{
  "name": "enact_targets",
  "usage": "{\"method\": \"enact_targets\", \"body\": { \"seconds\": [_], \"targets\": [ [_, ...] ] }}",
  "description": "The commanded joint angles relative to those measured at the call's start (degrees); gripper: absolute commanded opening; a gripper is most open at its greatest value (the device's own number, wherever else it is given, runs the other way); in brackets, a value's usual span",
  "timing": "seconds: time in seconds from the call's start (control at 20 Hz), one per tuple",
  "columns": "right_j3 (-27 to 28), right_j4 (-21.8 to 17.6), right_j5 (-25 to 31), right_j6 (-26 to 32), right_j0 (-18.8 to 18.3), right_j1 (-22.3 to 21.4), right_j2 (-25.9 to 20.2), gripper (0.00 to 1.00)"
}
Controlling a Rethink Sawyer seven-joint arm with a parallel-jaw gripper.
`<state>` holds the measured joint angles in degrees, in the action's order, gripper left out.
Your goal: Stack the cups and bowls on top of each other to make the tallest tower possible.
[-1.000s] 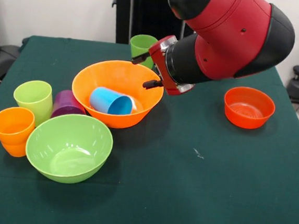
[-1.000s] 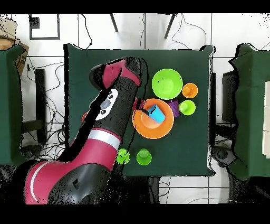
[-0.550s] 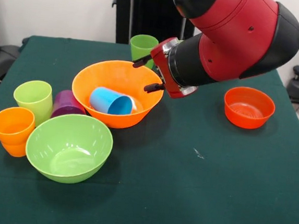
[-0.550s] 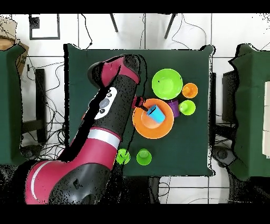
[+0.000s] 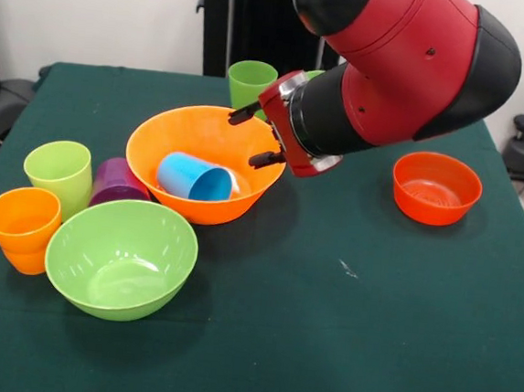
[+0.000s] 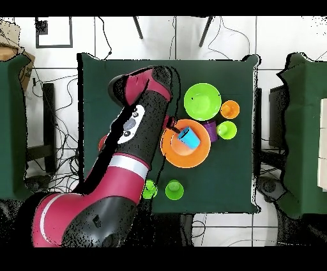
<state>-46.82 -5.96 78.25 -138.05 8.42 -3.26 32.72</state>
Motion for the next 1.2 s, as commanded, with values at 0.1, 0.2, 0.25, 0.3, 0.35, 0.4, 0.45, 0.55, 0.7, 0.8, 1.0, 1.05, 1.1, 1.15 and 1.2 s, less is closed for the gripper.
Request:
{"method": "enact_targets", "body": {
  "seconds": [0.1,0.2,0.25,0.3,0.35,0.4,0.45,0.55,0.7,0.8,1.0,1.05,1.1,1.15,1.2],
  "targets": [
    [1.7,1.0,-6.2,1.6,-1.7,0.4,-8.6,1.00],
    [2.0,0.8,-6.2,1.9,-1.8,0.5,-8.7,1.00],
    [2.3,0.7,-6.3,2.2,-1.9,0.7,-8.7,1.00],
    [2.4,0.5,-6.4,2.4,-1.9,0.7,-8.6,1.00],
    [2.5,0.3,-6.4,2.7,-1.9,0.7,-8.6,1.00],
    [2.6,0.1,-6.5,3.1,-1.9,0.7,-8.6,1.00],
    [2.7,0.0,-6.5,3.3,-2.0,0.7,-8.6,1.00],
    [2.9,-0.2,-6.5,3.7,-2.2,0.8,-8.6,1.00],
    [2.4,-0.3,-6.7,3.8,-2.0,0.5,-8.5,1.00],
    [2.3,-0.4,-6.8,3.8,-1.9,0.4,-8.5,1.00],
    [2.5,-0.6,-6.8,4.2,-2.0,0.5,-8.4,1.00],
    [2.5,-0.6,-7.0,4.2,-2.0,0.5,-8.5,1.00],
    [2.4,-0.6,-7.1,4.5,-2.1,0.5,-8.6,1.00],
    [2.3,-0.6,-7.3,4.7,-2.2,0.4,-8.7,1.00],
    [2.1,-0.7,-7.8,5.1,-2.3,0.3,-8.9,1.00]
  ]
}}
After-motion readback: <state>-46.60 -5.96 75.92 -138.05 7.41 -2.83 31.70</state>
